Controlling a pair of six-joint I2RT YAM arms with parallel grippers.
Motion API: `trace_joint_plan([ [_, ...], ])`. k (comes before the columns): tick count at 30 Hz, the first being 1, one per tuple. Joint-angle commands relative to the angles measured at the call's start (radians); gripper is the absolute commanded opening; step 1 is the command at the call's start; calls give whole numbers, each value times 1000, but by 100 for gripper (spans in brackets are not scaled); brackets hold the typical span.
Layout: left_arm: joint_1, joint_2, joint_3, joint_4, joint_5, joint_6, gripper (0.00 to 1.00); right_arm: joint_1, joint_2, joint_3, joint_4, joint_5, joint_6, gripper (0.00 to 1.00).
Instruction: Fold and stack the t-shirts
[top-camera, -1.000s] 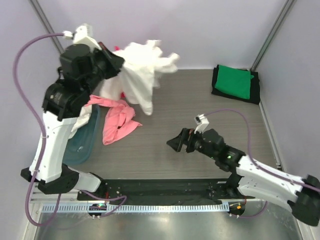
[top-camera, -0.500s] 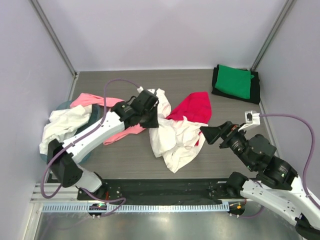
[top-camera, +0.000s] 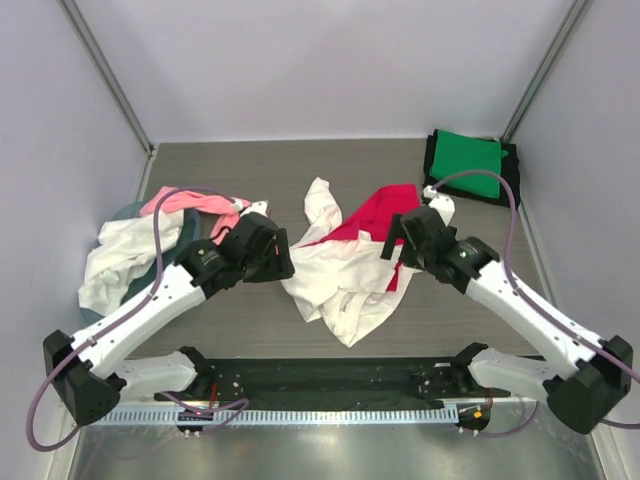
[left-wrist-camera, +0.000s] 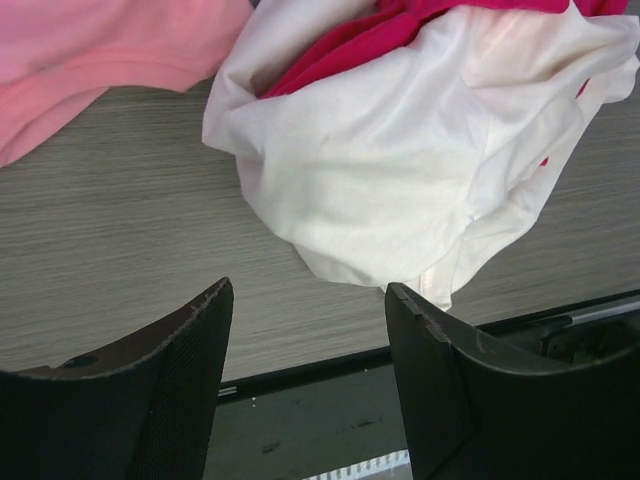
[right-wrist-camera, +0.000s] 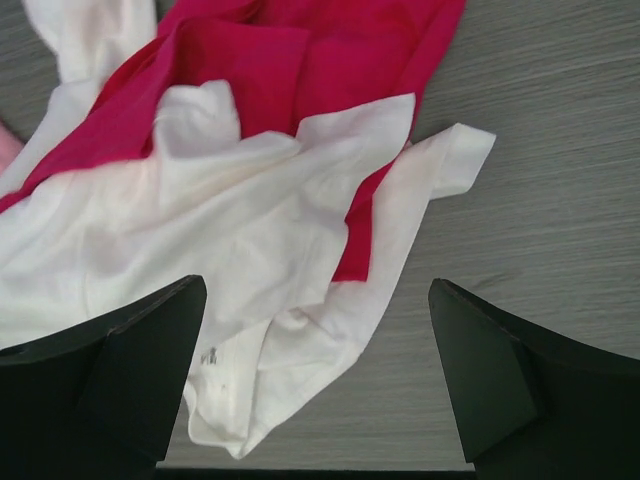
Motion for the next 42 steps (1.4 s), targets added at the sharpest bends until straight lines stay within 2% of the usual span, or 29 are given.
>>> trace_joint_plan([
  [1,-5,-32,-45,4,-43,-11,64,-211,83,49,53,-231,-89,100],
  [4,-25,-17,-120,86,1,-19,65,-332,187,69,90,-320,-135,100],
  [7,-59,46,-175,141,17,-36,69,-392,302,103,131,-440,-155,100],
  [12,-71,113,-293,369,103,-94,83,-414,437,147,194,-486,-182,100],
  [16,-71,165,-323,448,92,-105,86,-428,569,181,231,-472,-199,100],
  [19,-71,210,-312,459,61,-102,79,-451,639,207,265,-488,-210,100],
  [22,-70,236,-309,480,46,-105,54,-465,722,239,285,-502,-222,97],
  [23,-70,245,-306,489,38,-103,39,-468,759,247,286,-500,-227,94],
  [25,-71,244,-300,488,25,-97,17,-477,787,266,292,-511,-236,89],
  [26,-70,230,-294,462,-4,-105,0,-478,799,269,294,-515,-239,78],
  [28,-71,190,-288,424,-29,-120,0,-486,824,275,298,-540,-248,59],
  [29,-70,166,-283,366,-46,-123,0,-488,828,276,302,-546,-253,38],
  [31,-71,57,-237,277,-129,-126,0,-495,833,279,298,-560,-253,18],
  [32,-70,12,-210,168,-162,-119,0,-498,830,278,300,-561,-255,2],
  [33,-70,-65,-136,108,-246,-110,0,-503,815,276,300,-563,-252,1],
  [35,-49,-140,-47,-60,-322,-74,0,-512,787,270,298,-558,-242,1],
  [36,-38,-195,61,-111,-356,-59,0,-515,770,269,295,-560,-238,1],
  [37,-24,-212,114,-202,-426,-42,0,-518,734,267,289,-557,-236,1],
  [40,42,-230,356,-326,-564,82,0,-523,658,267,265,-531,-226,1],
  [42,57,-211,454,-360,-647,140,0,-528,620,266,249,-514,-222,1],
])
